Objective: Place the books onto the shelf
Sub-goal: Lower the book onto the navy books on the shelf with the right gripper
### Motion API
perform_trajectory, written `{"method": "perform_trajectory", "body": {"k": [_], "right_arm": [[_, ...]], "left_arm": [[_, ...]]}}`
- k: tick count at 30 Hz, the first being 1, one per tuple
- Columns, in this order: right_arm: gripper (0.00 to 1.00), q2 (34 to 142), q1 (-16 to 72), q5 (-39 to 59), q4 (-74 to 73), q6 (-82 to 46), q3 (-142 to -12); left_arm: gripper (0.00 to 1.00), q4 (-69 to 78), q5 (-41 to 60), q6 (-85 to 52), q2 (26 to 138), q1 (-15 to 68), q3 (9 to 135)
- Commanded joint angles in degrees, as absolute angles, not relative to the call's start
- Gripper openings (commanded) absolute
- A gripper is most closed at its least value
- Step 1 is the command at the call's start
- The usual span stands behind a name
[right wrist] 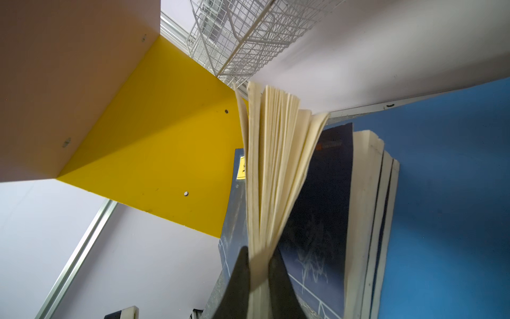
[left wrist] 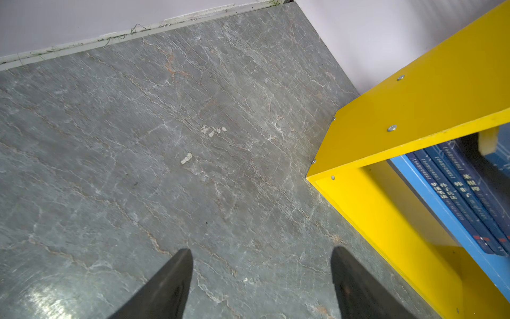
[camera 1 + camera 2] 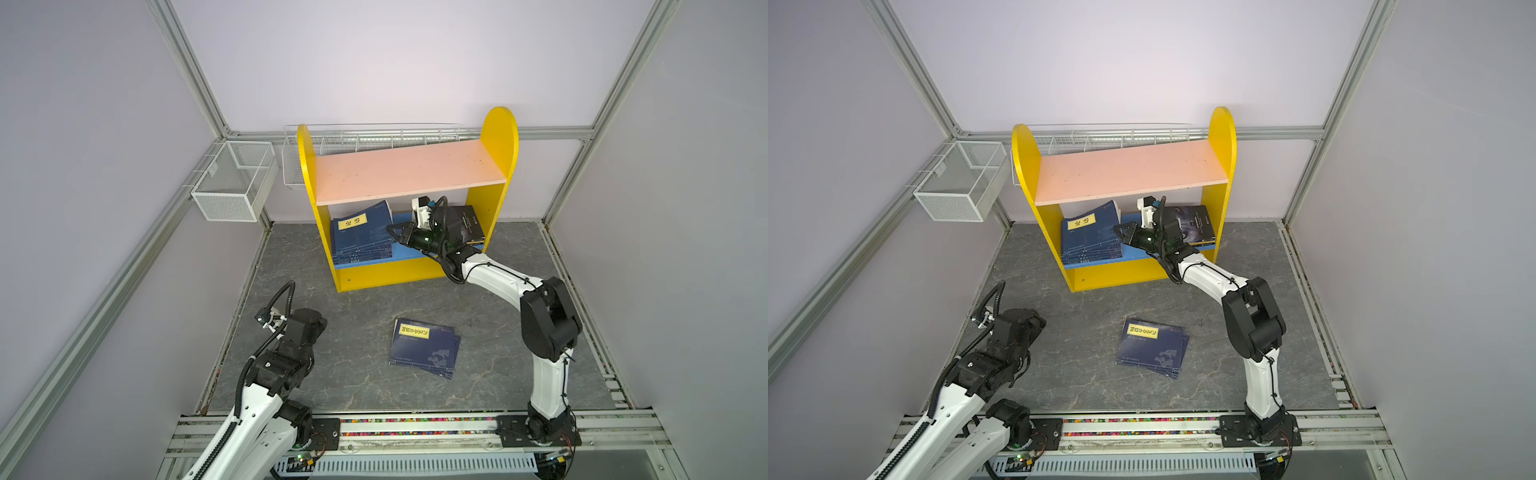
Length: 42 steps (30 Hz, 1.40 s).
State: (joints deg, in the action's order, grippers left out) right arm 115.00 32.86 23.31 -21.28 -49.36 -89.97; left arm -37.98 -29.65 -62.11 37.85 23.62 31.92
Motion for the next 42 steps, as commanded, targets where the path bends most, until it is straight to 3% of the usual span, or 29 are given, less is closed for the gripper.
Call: {"method": "perform_trajectory", "body": {"k": [1,27,34,42], "right_arm": [[0.07,116.5,33.3,22.8,-25.2,-50.8,-92.4],[0.13,121.1,35.7,21.4,-17.8,-47.9,-97.8],[0.41,120.1,36.5,17.3,-8.2,-42.0,-100.8],[0.60,119.0,37.1,10.9,2.6,-34.3,-106.0]], "left_arm": [[0.79,-38.4,-29.7,-62.6,38.1,23.2,31.6],[0.80,-38.6,-29.3,-62.7,37.9,23.2,31.3],[0.80,-38.3,-28.8,-62.8,37.9,23.2,31.1],[0.80,-37.9,-28.2,-62.8,38.1,23.3,31.1]]}}
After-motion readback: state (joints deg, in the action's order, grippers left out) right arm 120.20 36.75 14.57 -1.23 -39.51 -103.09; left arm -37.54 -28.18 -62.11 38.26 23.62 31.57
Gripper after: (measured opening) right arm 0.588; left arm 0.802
